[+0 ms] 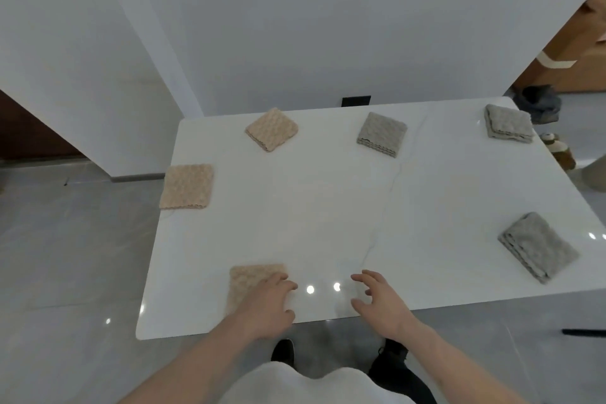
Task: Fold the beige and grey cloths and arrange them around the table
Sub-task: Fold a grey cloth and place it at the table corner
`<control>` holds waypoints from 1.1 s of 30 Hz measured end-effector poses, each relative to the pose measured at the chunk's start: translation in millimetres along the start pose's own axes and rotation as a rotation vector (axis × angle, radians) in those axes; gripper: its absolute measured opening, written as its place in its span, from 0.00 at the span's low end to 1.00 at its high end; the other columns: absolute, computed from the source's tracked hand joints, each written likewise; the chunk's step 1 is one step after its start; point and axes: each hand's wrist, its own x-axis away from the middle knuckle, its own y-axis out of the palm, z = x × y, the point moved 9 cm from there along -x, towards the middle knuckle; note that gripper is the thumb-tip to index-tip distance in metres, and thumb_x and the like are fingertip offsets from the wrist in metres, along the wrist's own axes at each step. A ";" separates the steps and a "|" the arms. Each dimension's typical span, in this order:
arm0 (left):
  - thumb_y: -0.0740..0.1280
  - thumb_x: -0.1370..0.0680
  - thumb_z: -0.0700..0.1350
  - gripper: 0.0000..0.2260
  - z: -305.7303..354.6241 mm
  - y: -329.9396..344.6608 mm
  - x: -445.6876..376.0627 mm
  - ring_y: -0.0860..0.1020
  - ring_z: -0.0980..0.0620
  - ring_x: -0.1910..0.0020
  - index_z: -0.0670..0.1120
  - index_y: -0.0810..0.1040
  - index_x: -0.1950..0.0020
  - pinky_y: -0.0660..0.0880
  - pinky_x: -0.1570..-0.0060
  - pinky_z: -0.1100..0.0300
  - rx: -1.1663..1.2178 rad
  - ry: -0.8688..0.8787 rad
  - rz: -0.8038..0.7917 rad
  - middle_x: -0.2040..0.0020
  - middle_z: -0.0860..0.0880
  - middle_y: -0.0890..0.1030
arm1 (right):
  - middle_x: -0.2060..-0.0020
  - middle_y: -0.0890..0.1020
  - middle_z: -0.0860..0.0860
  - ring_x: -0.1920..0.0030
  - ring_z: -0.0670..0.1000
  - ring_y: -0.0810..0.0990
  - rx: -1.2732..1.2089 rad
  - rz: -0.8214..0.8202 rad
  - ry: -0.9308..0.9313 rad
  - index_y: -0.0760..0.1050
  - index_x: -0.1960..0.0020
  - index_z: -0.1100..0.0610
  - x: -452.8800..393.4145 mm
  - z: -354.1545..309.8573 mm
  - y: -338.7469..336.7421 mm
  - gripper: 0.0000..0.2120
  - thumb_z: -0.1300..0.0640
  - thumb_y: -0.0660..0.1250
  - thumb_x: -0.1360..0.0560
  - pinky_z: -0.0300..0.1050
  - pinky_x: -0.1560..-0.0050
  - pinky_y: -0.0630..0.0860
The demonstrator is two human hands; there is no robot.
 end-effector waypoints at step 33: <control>0.63 0.22 0.49 0.28 377.6 86.2 -156.6 0.63 0.50 0.24 0.53 0.65 0.22 0.65 0.28 0.56 0.230 0.023 -0.058 0.20 0.55 0.56 | 0.26 0.65 0.49 0.30 0.52 0.70 0.214 0.162 0.039 0.67 0.26 0.53 3.9 297.4 -328.8 0.27 0.58 0.67 0.24 0.41 0.37 0.69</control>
